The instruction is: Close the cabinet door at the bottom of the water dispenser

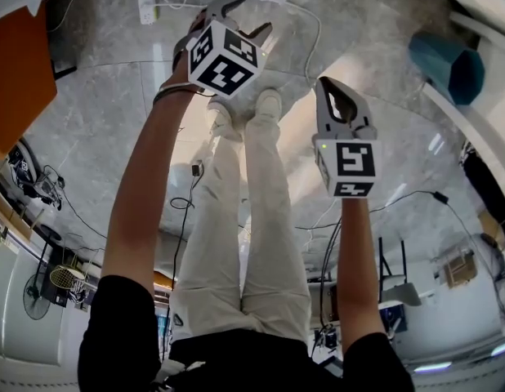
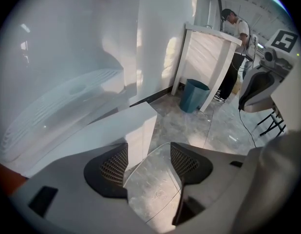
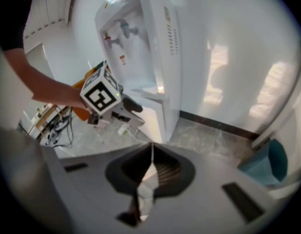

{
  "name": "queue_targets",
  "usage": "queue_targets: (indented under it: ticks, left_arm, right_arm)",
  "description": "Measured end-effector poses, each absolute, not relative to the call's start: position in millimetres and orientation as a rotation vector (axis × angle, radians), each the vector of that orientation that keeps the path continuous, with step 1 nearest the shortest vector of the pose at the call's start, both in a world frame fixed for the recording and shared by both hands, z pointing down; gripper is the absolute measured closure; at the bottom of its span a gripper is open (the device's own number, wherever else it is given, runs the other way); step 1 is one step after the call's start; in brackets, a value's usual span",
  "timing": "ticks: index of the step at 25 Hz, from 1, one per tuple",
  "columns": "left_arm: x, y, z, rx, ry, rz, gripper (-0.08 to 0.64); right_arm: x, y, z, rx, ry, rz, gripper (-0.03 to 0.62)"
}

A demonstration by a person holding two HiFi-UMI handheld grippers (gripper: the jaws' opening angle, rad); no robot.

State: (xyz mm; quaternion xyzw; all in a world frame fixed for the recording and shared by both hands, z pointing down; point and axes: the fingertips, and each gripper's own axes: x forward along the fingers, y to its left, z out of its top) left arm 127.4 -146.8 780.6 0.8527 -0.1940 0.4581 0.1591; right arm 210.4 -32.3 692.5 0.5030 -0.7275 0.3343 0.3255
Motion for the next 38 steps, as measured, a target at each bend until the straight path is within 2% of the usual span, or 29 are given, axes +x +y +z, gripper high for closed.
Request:
queue_targets:
  ticks: [25, 38]
  left_arm:
    - [157.3, -192.8, 790.2, 2.467, -0.735, 1.275, 0.278]
    - [159.3, -177.4, 787.9, 2.477, -0.669, 1.286, 0.278]
  right_arm:
    - [229.3, -30.3, 699.8, 1.282, -1.922, 0.858, 0.557]
    - [225.9, -31.2, 701.2, 1.272, -1.923, 0.858, 0.557]
